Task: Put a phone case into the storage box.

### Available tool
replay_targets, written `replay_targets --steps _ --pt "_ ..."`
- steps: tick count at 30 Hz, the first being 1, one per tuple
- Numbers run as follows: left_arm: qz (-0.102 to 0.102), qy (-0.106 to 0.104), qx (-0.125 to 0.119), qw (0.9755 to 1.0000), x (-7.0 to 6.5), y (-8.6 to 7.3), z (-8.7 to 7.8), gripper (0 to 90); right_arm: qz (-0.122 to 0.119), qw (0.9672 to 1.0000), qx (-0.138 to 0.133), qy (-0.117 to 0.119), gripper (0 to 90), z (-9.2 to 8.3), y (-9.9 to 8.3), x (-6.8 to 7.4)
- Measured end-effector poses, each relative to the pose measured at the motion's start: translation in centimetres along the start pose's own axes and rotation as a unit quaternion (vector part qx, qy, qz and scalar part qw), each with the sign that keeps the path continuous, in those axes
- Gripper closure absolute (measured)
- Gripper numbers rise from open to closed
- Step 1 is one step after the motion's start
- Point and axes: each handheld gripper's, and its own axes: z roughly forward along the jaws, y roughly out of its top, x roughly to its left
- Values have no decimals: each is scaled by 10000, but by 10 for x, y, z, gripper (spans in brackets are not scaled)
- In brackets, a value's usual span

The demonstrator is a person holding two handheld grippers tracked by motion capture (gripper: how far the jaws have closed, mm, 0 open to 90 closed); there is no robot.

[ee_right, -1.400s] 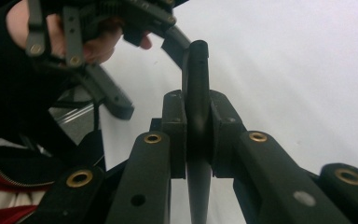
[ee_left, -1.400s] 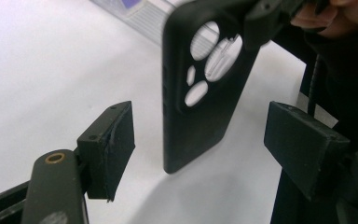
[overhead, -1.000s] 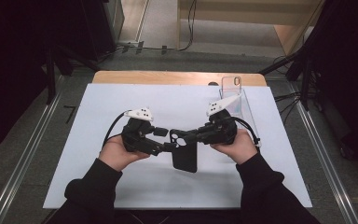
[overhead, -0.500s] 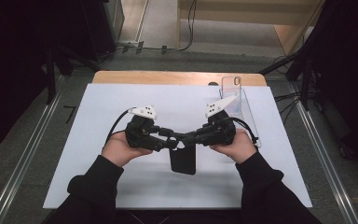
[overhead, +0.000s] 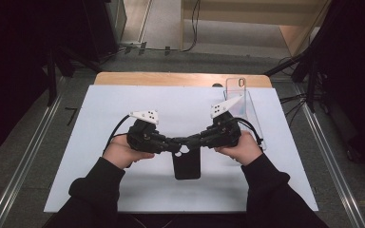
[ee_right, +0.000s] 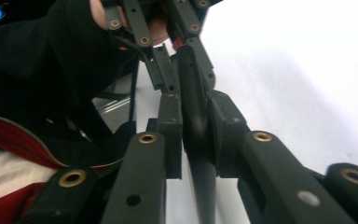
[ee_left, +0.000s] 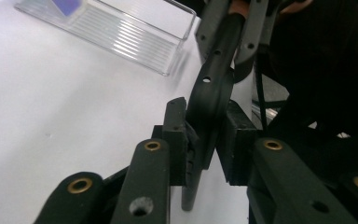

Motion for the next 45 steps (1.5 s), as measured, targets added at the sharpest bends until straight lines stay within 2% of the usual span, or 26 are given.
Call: replay_targets --steps 4,5,8,10,13,18,20,22,24,26,30,33,35,41,43,45 --pt "-84 -42 -29 10000 -1 1 -2 769 67 9999 -117 -23 685 -2 0 -1" --pt "-126 -49 -11 9999 -1 1 -3 770 61 9999 -126 -74 635 -2 0 0" --pt "-184 65 -36 9998 0 0 -7 769 -42 9988 -387 -292 464 -3 0 3" --pt "-271 133 -106 9995 1 -1 -12 769 -59 9975 -455 -536 374 -3 0 5" --pt "-403 337 -186 9984 2 -1 -19 768 -74 9961 -579 -669 324 -3 0 6" --pt "-689 817 -222 9940 2 1 -26 768 -51 9923 -696 -1022 230 1 -2 7" --pt "-855 995 -227 9911 2 1 -28 767 -111 9915 -790 -1025 188 4 -4 7" --pt "-927 1121 -214 9891 2 2 -28 767 -121 9896 -929 -1094 114 7 -5 7" --pt "-1000 1206 -219 9874 2 2 -28 767 -45 9872 -922 -1303 0 9 -5 7" --pt "-1072 1328 -219 9851 2 3 -29 767 61 9848 -805 -1540 0 11 -5 7" --pt "-1136 1518 -202 9817 -1 5 -28 766 174 9828 -755 -1677 0 17 -7 9" --pt "-1198 1510 -190 9811 -2 6 -27 765 200 9802 -793 -1805 0 21 -8 12" --pt "-1229 1582 -210 9795 -2 7 -27 765 278 9772 -816 -1943 0 24 -8 14" --pt "-1454 1795 -323 9724 -5 9 -28 765 439 9686 -996 -2236 0 33 -9 22" --pt "-1486 1828 -338 9713 -5 9 -28 765 459 9648 -1017 -2380 0 37 -9 25" --pt "-1415 1836 -353 9721 -6 9 -27 765 469 9627 -1027 -2458 0 41 -10 27"
